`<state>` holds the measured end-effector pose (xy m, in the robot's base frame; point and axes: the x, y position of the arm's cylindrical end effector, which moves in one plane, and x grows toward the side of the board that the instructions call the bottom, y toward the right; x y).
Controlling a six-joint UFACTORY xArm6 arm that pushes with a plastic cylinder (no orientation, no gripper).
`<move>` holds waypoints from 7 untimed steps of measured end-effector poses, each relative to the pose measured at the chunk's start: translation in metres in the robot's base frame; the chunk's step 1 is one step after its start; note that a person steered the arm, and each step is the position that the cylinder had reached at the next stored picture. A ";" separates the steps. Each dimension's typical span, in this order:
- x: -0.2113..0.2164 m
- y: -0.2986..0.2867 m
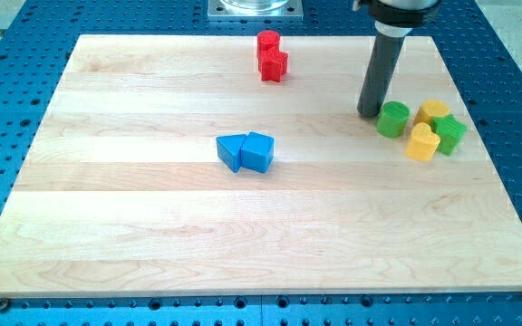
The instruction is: Place the red blocks vertically top to the blue blocks
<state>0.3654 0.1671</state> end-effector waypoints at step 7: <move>-0.135 -0.081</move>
<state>0.2306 0.0861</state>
